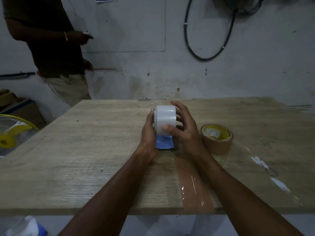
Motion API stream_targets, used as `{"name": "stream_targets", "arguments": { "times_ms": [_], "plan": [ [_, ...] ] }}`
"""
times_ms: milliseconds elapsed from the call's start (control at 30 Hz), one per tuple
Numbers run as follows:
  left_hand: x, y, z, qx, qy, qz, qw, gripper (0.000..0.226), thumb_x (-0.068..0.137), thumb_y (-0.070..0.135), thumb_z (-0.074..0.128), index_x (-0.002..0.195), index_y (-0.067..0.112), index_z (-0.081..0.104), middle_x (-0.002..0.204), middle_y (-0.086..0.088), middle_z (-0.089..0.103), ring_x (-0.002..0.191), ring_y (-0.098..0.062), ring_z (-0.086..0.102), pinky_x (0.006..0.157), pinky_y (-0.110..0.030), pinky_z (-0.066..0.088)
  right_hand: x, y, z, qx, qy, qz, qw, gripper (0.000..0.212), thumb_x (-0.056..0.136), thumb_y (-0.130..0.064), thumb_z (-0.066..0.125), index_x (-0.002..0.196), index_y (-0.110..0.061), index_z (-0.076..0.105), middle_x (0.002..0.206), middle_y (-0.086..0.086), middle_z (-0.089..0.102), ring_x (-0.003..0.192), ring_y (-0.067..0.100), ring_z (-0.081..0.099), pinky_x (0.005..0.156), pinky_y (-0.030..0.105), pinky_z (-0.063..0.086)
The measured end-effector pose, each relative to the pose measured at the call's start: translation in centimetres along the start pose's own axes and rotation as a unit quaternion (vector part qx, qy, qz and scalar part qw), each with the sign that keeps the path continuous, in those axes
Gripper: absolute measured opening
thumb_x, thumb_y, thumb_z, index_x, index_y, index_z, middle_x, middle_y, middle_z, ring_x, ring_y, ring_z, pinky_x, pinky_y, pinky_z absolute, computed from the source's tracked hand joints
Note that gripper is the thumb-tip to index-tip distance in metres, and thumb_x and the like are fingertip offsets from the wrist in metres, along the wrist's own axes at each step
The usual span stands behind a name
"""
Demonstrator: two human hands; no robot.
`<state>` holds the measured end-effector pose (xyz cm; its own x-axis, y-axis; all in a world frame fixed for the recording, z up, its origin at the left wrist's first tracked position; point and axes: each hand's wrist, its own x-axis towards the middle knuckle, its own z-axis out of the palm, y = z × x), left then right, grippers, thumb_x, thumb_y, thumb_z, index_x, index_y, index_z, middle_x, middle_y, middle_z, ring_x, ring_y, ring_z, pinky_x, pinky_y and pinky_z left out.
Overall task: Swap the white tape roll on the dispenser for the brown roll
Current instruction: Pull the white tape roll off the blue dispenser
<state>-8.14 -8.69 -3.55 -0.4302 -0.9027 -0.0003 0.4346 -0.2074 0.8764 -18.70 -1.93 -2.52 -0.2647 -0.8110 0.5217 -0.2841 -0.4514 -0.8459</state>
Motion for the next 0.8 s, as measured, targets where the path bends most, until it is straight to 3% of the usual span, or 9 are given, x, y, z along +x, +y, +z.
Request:
{"name": "stream_targets", "arguments": {
  "times_ms": [100, 267, 567, 700, 800],
  "plan": [
    [-0.03, 0.03, -0.09, 0.001, 0.002, 0.010, 1.000, 0.045, 0.099, 0.055, 0.042, 0.101, 0.021, 0.071, 0.082, -0.007, 0.079, 0.078, -0.024, 0.074, 0.083, -0.044, 0.056, 0.04, -0.04, -0.09, 0.003, 0.006, 0.005, 1.000, 0.079, 0.068, -0.043, 0.071, 0.141, -0.029, 0.046, 0.136, -0.002, 0.056, 0.118, 0.019, 0.058, 0.089, 0.046, 0.058],
    [0.25, -0.09, -0.25, -0.006, -0.003, 0.000, 1.000, 0.047, 0.098, 0.056, 0.042, 0.101, 0.020, 0.071, 0.081, -0.009, 0.078, 0.071, -0.022, 0.075, 0.070, -0.040, 0.059, 0.13, 0.09, -0.02, 0.001, 0.012, 0.009, 1.000, 0.076, 0.070, -0.047, 0.070, 0.140, -0.028, 0.046, 0.135, -0.002, 0.057, 0.118, 0.018, 0.058, 0.090, 0.048, 0.057],
    [0.48, -0.10, -0.28, -0.011, 0.010, -0.006, 1.000, 0.047, 0.098, 0.057, 0.042, 0.108, 0.020, 0.069, 0.104, -0.016, 0.072, 0.091, -0.031, 0.070, 0.078, -0.045, 0.059, 0.19, -0.01, -0.02, 0.026, 0.016, 0.014, 0.999, 0.061, 0.081, -0.037, 0.071, 0.136, -0.041, 0.045, 0.127, -0.005, 0.058, 0.108, 0.020, 0.064, 0.081, 0.038, 0.062],
    [0.57, -0.20, -0.35, -0.005, 0.015, -0.002, 1.000, 0.047, 0.097, 0.056, 0.045, 0.107, 0.018, 0.070, 0.100, -0.016, 0.074, 0.088, -0.029, 0.071, 0.079, -0.044, 0.058, 0.12, -0.18, -0.06, 0.025, 0.009, 0.006, 1.000, 0.055, 0.081, -0.035, 0.068, 0.134, -0.030, 0.050, 0.130, -0.009, 0.056, 0.107, 0.020, 0.063, 0.082, 0.036, 0.060],
    [0.66, -0.42, -0.50, 0.005, 0.028, 0.002, 1.000, 0.056, 0.094, 0.061, 0.048, 0.120, 0.016, 0.067, 0.113, -0.021, 0.071, 0.097, -0.033, 0.070, 0.088, -0.048, 0.056, 0.00, -0.03, -0.41, 0.036, -0.007, 0.002, 0.999, 0.064, 0.077, -0.022, 0.067, 0.138, -0.024, 0.047, 0.136, -0.004, 0.052, 0.111, 0.025, 0.061, 0.082, 0.039, 0.058]
  ]
}}
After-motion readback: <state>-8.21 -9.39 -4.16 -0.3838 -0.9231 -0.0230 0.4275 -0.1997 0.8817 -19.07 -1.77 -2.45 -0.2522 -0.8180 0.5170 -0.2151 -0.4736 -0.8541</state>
